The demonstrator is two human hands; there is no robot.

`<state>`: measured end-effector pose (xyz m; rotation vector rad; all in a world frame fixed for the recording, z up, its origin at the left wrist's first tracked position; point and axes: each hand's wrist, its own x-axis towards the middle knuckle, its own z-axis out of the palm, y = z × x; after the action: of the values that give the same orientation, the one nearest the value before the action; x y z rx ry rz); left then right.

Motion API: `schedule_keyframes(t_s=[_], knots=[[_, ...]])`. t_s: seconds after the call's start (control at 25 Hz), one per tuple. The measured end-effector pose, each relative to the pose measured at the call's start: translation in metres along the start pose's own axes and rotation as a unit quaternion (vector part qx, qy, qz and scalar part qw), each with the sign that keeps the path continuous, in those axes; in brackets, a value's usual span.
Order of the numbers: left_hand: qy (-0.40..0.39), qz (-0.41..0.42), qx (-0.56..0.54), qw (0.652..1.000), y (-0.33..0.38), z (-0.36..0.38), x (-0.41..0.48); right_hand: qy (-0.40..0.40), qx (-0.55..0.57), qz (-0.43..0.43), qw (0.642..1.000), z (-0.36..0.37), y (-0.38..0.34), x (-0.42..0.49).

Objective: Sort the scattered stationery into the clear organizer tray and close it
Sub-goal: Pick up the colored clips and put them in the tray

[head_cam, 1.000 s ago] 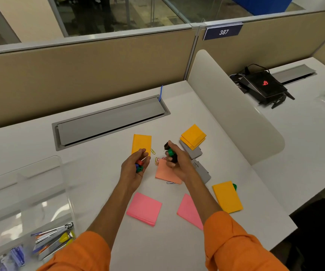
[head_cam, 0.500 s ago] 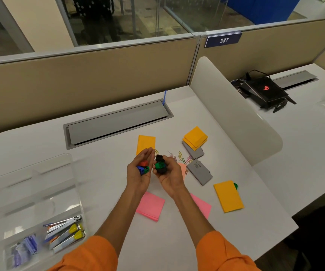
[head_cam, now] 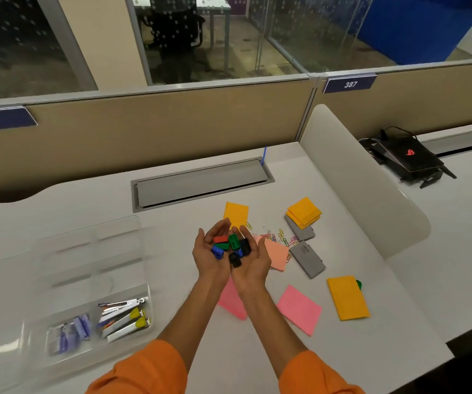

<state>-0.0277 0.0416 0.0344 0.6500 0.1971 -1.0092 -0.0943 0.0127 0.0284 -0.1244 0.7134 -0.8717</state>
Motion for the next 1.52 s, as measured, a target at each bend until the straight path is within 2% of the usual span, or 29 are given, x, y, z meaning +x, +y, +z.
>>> schedule_keyframes(t_s=[0.36,0.76,0.92,1.12,1.52], knots=[[0.050,0.077,-0.047,0.995,0.072,-0.036,-0.029,-0.015,-0.053,0.063,0.997,0.034,0.077,-0.023],[0.184,0.156,-0.068,0.968,0.203,-0.150,-0.066,0.011,-0.144,0.206,0.968,0.093,0.237,-0.081],[0.242,0.145,-0.075,0.956,0.238,-0.179,-0.076,0.042,-0.145,0.233,0.961,0.103,0.289,-0.089],[0.295,0.105,-0.058,0.948,0.265,-0.197,-0.081,0.081,-0.223,0.205,0.950,0.109,0.323,-0.087],[0.253,0.020,-0.075,0.964,0.280,-0.205,-0.074,0.103,-0.227,0.189,0.950,0.118,0.336,-0.087]])
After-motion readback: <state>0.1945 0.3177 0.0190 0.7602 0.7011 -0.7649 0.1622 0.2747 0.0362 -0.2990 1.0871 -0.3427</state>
